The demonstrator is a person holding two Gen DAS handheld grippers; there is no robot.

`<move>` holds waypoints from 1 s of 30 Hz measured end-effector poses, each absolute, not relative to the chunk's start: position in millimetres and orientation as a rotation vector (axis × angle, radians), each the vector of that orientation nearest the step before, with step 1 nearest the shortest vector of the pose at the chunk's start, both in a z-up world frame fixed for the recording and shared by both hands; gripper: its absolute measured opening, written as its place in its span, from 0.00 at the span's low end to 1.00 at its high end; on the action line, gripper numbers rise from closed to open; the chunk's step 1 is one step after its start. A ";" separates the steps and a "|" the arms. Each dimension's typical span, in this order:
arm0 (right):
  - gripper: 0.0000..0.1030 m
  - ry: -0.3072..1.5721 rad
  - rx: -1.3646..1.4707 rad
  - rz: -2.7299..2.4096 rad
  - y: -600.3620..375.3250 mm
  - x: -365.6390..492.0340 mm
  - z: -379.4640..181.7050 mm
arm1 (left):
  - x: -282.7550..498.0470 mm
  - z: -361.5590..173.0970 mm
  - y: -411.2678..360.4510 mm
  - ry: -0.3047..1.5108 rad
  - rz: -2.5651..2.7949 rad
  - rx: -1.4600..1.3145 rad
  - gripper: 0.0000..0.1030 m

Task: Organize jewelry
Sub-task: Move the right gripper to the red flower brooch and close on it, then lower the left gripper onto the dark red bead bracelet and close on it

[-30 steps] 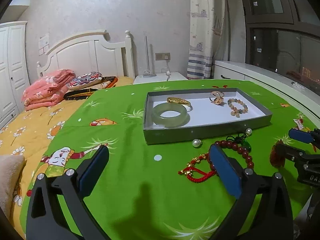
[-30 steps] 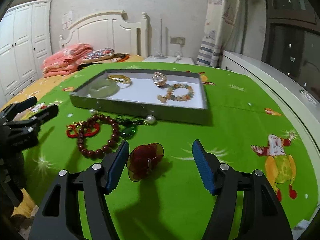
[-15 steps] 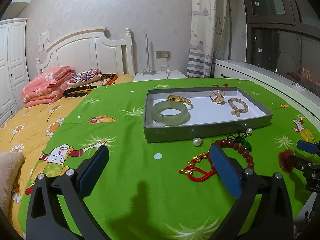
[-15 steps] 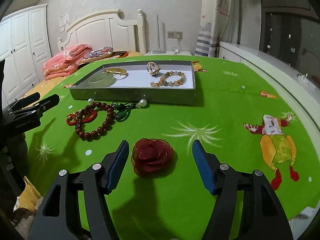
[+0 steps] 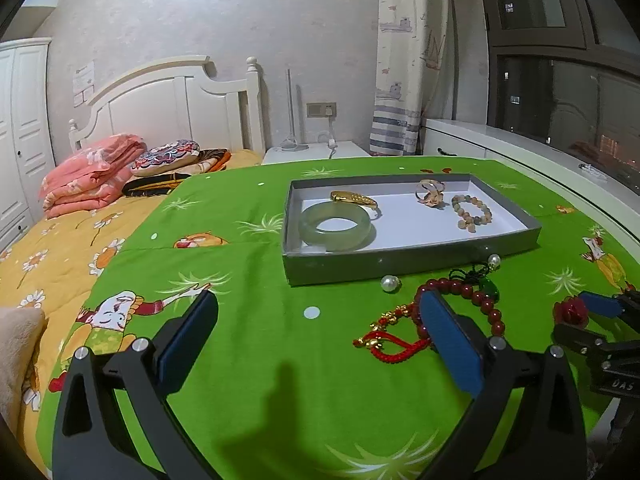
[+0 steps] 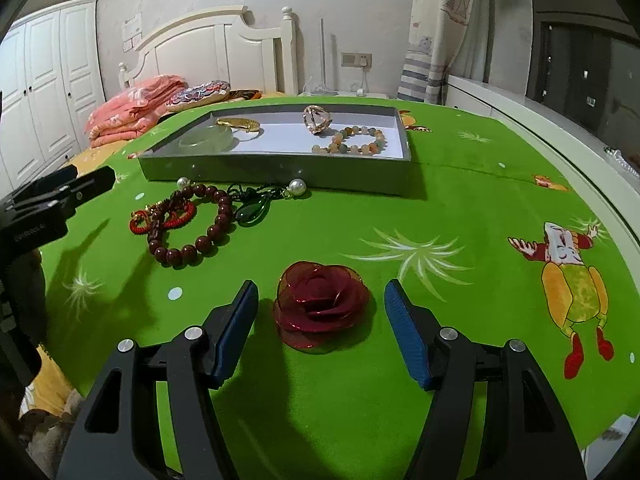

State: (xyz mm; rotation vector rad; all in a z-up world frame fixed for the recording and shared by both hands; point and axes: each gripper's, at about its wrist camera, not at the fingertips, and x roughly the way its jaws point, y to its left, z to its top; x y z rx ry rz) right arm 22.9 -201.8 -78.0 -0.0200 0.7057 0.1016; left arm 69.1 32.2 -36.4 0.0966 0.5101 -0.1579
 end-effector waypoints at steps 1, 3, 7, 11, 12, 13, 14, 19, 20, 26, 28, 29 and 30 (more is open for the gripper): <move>0.60 0.705 -0.023 0.102 -201.4 22.7 -78.4 | 68.7 -36.5 32.2 0.510 -0.167 0.097 0.95; 0.60 0.703 -0.019 0.104 -202.1 22.5 -78.8 | 67.5 -36.4 31.7 0.507 -0.190 0.099 0.95; 0.59 0.696 -0.029 0.101 -201.4 23.9 -79.8 | 66.3 -35.7 29.7 0.516 -0.242 0.102 0.95; 0.45 0.683 -0.032 0.096 -203.0 22.9 -79.7 | 66.6 -35.8 21.3 0.565 -0.295 0.115 0.95; 0.45 0.681 -0.031 0.098 -203.4 22.6 -79.9 | 65.0 -36.4 18.8 0.573 -0.303 0.119 0.95; 0.45 0.677 -0.030 0.098 -203.8 22.1 -79.9 | 62.2 -37.1 15.5 0.580 -0.325 0.118 0.95; 0.45 0.674 -0.031 0.098 -203.8 21.5 -80.1 | 59.4 -38.2 12.5 0.587 -0.344 0.116 0.95; 0.45 0.671 -0.029 0.098 -204.2 20.5 -80.3 | 57.8 -43.3 -5.5 0.609 -0.369 0.126 0.89; 0.45 0.670 -0.028 0.098 -204.2 20.3 -79.9 | 60.9 -44.1 -9.2 0.620 -0.370 0.127 0.87; 0.45 0.668 -0.021 0.103 -206.0 18.7 -79.1 | 86.7 -47.3 -25.1 0.693 -0.348 0.110 0.47; 0.45 0.668 -0.020 0.103 -206.1 18.7 -79.1 | 97.0 -50.1 -28.5 0.721 -0.339 0.108 0.35; 0.45 0.667 -0.017 0.104 -206.4 18.4 -79.1 | 99.0 -51.1 -29.1 0.728 -0.341 0.110 0.35; 0.45 0.666 -0.015 0.105 -206.7 18.3 -79.2 | 101.8 -52.5 -30.7 0.734 -0.339 0.117 0.35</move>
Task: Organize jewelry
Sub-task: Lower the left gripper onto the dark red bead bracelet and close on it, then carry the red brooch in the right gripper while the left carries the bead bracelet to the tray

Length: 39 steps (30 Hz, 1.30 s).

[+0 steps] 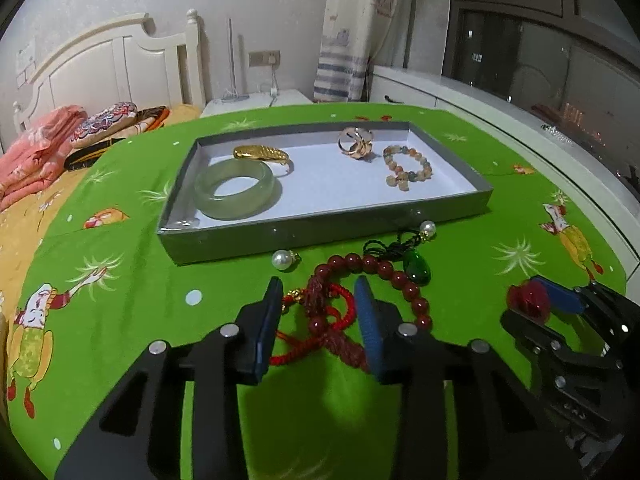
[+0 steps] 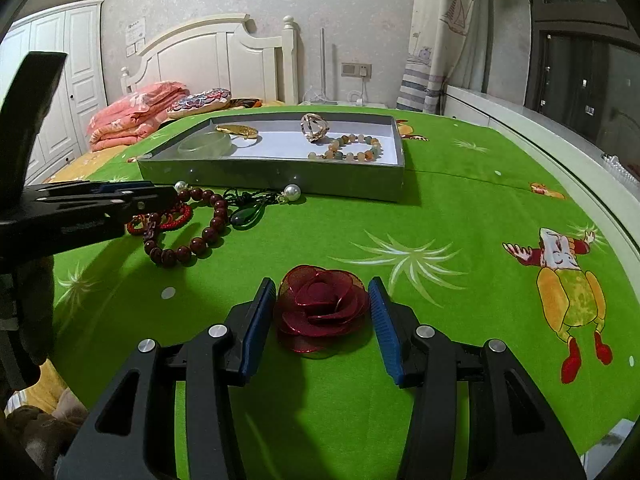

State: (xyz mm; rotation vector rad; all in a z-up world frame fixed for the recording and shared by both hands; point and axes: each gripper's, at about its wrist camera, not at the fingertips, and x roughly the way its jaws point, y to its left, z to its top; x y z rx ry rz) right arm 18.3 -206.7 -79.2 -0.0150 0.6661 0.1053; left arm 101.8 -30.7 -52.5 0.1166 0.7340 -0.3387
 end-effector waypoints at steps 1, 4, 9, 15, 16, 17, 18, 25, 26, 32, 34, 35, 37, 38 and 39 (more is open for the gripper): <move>0.45 0.665 -0.014 0.106 -206.9 18.2 -79.0 | 103.3 -53.5 -32.0 0.738 -0.338 0.123 0.34; 0.45 0.663 -0.012 0.108 -207.2 17.4 -79.0 | 110.5 -59.9 -38.5 0.781 -0.340 0.159 0.20; 0.45 0.662 -0.015 0.107 -206.5 17.0 -79.1 | 115.3 -64.6 -38.3 0.802 -0.337 0.164 0.12; 0.45 0.660 -0.018 0.104 -207.9 17.1 -78.2 | 105.7 -59.2 -36.7 0.749 -0.357 0.156 0.11; 0.45 0.659 -0.016 0.102 -208.2 17.2 -77.7 | 102.4 -57.4 -35.7 0.731 -0.356 0.155 0.11; 0.45 0.657 -0.015 0.102 -208.6 16.8 -77.6 | 99.0 -55.5 -34.5 0.713 -0.356 0.152 0.11; 0.45 0.654 -0.014 0.102 -208.9 16.8 -77.1 | 94.5 -53.1 -32.9 0.691 -0.360 0.147 0.11; 0.44 0.610 -0.022 0.112 -205.9 12.5 -69.9 | 71.3 -42.6 -28.3 0.592 -0.367 0.141 0.11; 0.44 0.604 -0.027 0.112 -205.0 11.9 -68.3 | 68.4 -41.6 -27.2 0.584 -0.367 0.137 0.11; 0.44 0.588 -0.046 0.117 -199.4 10.6 -62.5 | 52.4 -35.1 -25.0 0.528 -0.362 0.132 0.11; 0.44 0.582 -0.053 0.119 -197.0 9.6 -60.7 | 48.4 -34.1 -23.6 0.516 -0.357 0.126 0.11; 0.44 0.576 -0.060 0.121 -194.9 9.6 -58.6 | 46.9 -33.6 -22.4 0.512 -0.354 0.120 0.11; 0.44 0.568 -0.072 0.125 -191.3 10.4 -55.2 | 46.0 -32.3 -19.8 0.507 -0.346 0.107 0.11; 0.44 0.561 -0.080 0.126 -188.9 12.5 -52.1 | 46.0 -32.0 -19.0 0.506 -0.345 0.103 0.11; 0.44 0.557 -0.084 0.126 -187.9 13.5 -50.6 | 46.1 -30.7 -17.8 0.502 -0.340 0.096 0.11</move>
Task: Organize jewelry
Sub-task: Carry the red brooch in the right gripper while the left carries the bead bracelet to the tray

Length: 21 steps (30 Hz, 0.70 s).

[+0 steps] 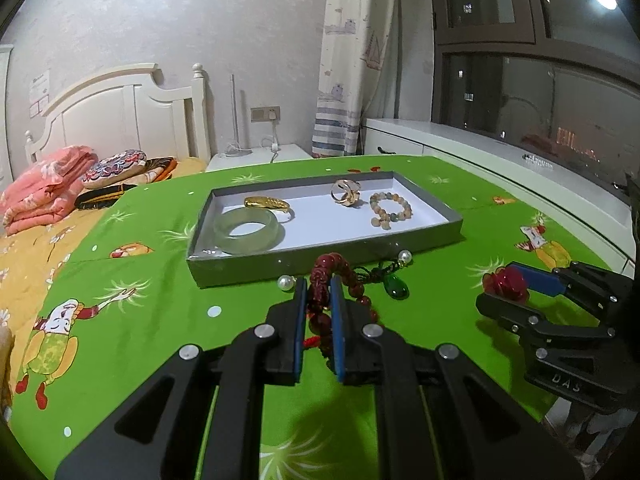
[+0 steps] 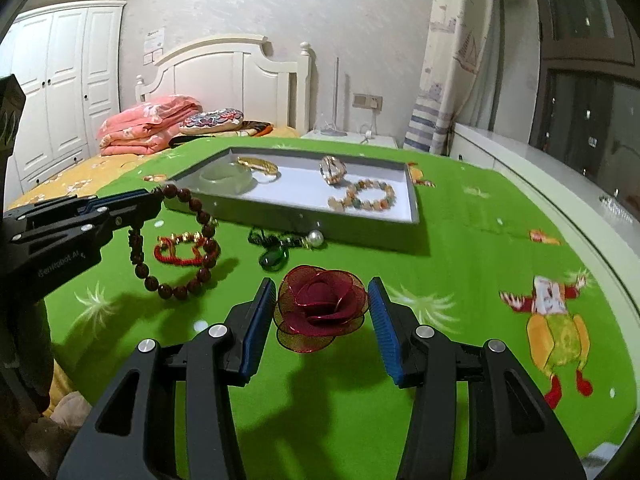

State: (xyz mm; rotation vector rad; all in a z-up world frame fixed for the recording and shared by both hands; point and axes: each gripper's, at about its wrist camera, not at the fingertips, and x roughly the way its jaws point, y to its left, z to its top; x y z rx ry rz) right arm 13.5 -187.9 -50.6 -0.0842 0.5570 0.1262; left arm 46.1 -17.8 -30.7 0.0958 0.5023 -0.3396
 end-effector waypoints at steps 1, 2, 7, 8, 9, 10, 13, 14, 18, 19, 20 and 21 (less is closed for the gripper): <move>0.44 0.553 -0.091 0.125 -186.5 15.3 -48.4 | 46.4 -29.6 -16.6 0.499 -0.336 0.090 0.11; 0.44 0.546 -0.097 0.124 -184.4 19.1 -44.4 | 46.9 -28.4 -15.9 0.495 -0.333 0.085 0.11; 0.44 0.521 -0.119 0.125 -176.1 33.7 -30.2 | 50.8 -17.3 -15.1 0.469 -0.323 0.079 0.11; 0.44 0.518 -0.122 0.124 -175.0 38.0 -28.1 | 52.1 -14.9 -15.2 0.464 -0.320 0.079 0.11; 0.44 0.517 -0.120 0.124 -174.7 41.9 -26.9 | 54.0 -11.9 -15.2 0.457 -0.317 0.080 0.11; 0.44 0.518 -0.118 0.125 -174.7 45.3 -25.9 | 55.7 -10.1 -15.3 0.453 -0.315 0.080 0.11; 0.44 0.518 -0.118 0.125 -173.7 58.3 -22.6 | 65.1 -4.0 -15.8 0.445 -0.308 0.081 0.11; 0.44 0.518 -0.121 0.124 -173.3 64.6 -20.9 | 69.2 -1.9 -15.8 0.444 -0.306 0.079 0.11; 0.44 0.518 -0.137 0.124 -169.0 84.1 -14.9 | 86.1 6.6 -16.0 0.441 -0.299 0.071 0.11; 0.44 0.517 -0.142 0.123 -167.7 87.8 -13.7 | 91.9 9.7 -16.8 0.440 -0.297 0.071 0.11; 0.44 0.516 -0.148 0.121 -166.4 92.9 -12.4 | 96.5 12.5 -17.7 0.439 -0.296 0.070 0.11; 0.44 0.516 -0.152 0.120 -165.5 97.7 -11.4 | 101.2 15.3 -19.1 0.437 -0.294 0.072 0.11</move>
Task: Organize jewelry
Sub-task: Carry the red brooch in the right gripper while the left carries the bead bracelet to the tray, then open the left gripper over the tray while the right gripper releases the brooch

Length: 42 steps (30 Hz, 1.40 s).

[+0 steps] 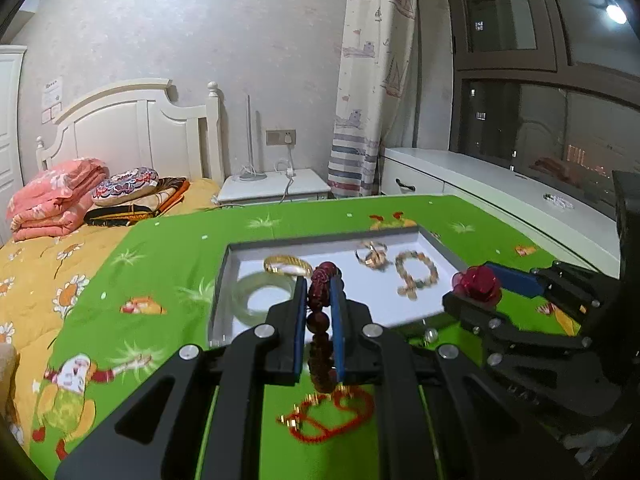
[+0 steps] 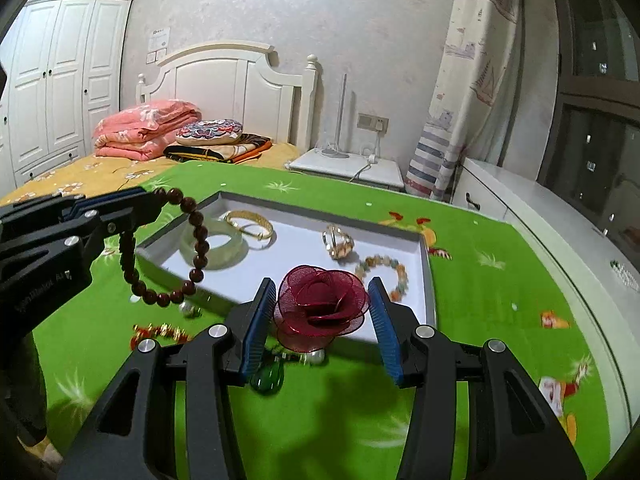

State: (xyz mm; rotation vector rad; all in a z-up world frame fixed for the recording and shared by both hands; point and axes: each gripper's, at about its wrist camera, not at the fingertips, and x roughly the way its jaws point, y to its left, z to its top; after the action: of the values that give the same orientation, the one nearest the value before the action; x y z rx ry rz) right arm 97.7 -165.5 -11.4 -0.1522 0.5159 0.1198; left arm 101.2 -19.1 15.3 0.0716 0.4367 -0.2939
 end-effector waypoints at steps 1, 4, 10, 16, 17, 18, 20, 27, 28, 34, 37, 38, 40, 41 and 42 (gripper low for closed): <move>0.44 0.517 -0.156 0.119 -163.5 101.3 -10.8 | 104.4 17.4 -20.1 0.435 -0.293 0.075 0.11; 0.44 0.525 -0.175 0.110 -160.8 118.7 -10.0 | 118.9 23.9 -26.9 0.431 -0.286 0.096 0.11; 0.44 0.550 -0.170 0.086 -165.8 150.4 -9.2 | 153.8 29.1 -39.0 0.457 -0.277 0.101 0.11; 0.44 0.596 -0.102 0.059 -181.3 186.2 -8.7 | 188.6 24.4 -50.7 0.503 -0.257 0.104 0.11; 0.44 0.607 -0.094 0.054 -183.5 192.5 -9.9 | 195.2 23.1 -52.3 0.514 -0.253 0.102 0.11; 0.44 0.616 -0.089 0.048 -185.6 197.7 -11.4 | 201.5 21.7 -53.9 0.525 -0.249 0.097 0.11; 0.44 0.633 -0.086 0.036 -187.7 207.5 -14.6 | 211.2 19.2 -55.8 0.543 -0.244 0.088 0.11; 0.45 0.672 -0.092 0.027 -188.3 222.5 -26.9 | 229.6 8.5 -69.0 0.576 -0.220 0.095 0.11; 0.45 0.680 -0.093 0.033 -187.5 223.7 -28.4 | 231.5 5.8 -70.8 0.581 -0.216 0.099 0.11; 0.55 0.692 -0.103 0.038 -186.0 225.6 -31.8 | 233.2 -1.5 -68.2 0.587 -0.189 0.089 0.53; 0.55 0.689 -0.098 0.031 -187.5 223.7 -30.8 | 226.5 3.6 -62.3 0.551 -0.164 0.087 0.67; 0.55 0.689 -0.093 0.033 -187.6 222.0 -30.0 | 226.0 4.5 -61.0 0.556 -0.167 0.087 0.68; 0.55 0.679 -0.090 0.040 -186.9 215.9 -27.0 | 222.5 6.8 -57.8 0.557 -0.161 0.092 0.75; 0.55 0.669 -0.090 0.048 -186.3 210.6 -24.7 | 218.3 8.5 -55.3 0.546 -0.149 0.098 0.77; 0.55 0.658 -0.092 0.056 -185.2 204.0 -22.4 | 214.7 9.8 -53.0 0.538 -0.143 0.101 0.82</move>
State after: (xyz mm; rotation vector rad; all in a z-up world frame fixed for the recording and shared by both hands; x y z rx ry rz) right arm 204.0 -185.2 -22.4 -0.0918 0.6579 0.0557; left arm 214.7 -53.0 9.8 0.1009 0.5384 -0.1431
